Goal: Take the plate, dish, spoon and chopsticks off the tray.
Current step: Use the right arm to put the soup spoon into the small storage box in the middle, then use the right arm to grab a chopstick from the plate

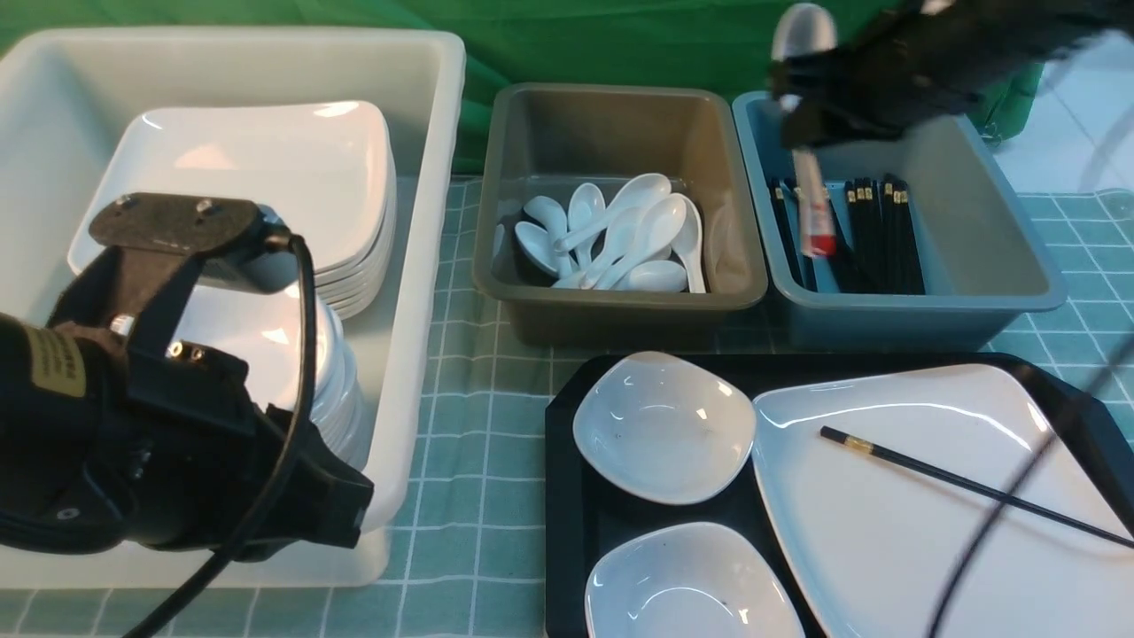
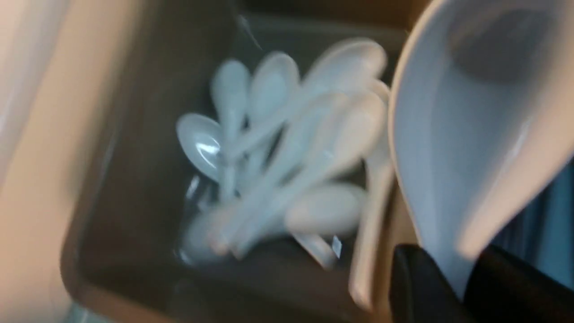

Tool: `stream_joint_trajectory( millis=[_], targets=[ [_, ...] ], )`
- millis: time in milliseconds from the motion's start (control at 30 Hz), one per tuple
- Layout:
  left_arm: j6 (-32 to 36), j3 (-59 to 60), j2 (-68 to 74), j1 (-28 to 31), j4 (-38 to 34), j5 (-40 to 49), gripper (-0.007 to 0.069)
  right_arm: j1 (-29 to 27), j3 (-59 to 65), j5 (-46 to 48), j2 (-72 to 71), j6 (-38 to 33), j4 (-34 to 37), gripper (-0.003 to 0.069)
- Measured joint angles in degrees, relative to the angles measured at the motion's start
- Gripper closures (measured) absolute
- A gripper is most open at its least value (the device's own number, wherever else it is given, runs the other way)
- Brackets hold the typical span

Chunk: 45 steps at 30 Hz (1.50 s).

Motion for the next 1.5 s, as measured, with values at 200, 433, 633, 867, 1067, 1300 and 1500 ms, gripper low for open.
stream_joint_trajectory(
  millis=[200,433,633,867,1067,1300,1500],
  targets=[
    [0.0,0.0,0.0,0.0,0.0,0.4,0.0616,3.3,-15.9,2.0,12.6,0.2,0.2,0.0298],
    [0.0,0.0,0.0,0.0,0.1,0.2,0.0616,3.3,-23.4,23.5,12.8,-1.1,-11.5,0.0114],
    [0.0,0.0,0.0,0.0,0.9,-2.2,0.0616,0.0,-8.4,25.9,-1.3,-4.3,-14.8,0.0589],
    [0.0,0.0,0.0,0.0,1.4,-2.3,0.0616,-1.0,22.4,24.4,-16.5,-12.9,-15.5,0.0599],
    [0.0,0.0,0.0,0.0,1.6,-2.3,0.0616,-1.0,43.7,3.2,-18.2,-18.5,-15.5,0.0261],
    [0.4,0.0,0.0,0.0,1.6,-2.2,0.0615,-1.1,47.0,-7.5,-11.2,-18.3,-18.3,0.0097],
    [0.5,0.0,0.0,0.0,1.6,-0.4,0.0615,-1.1,46.9,-9.2,-9.6,-14.2,-18.3,0.0372]
  ],
)
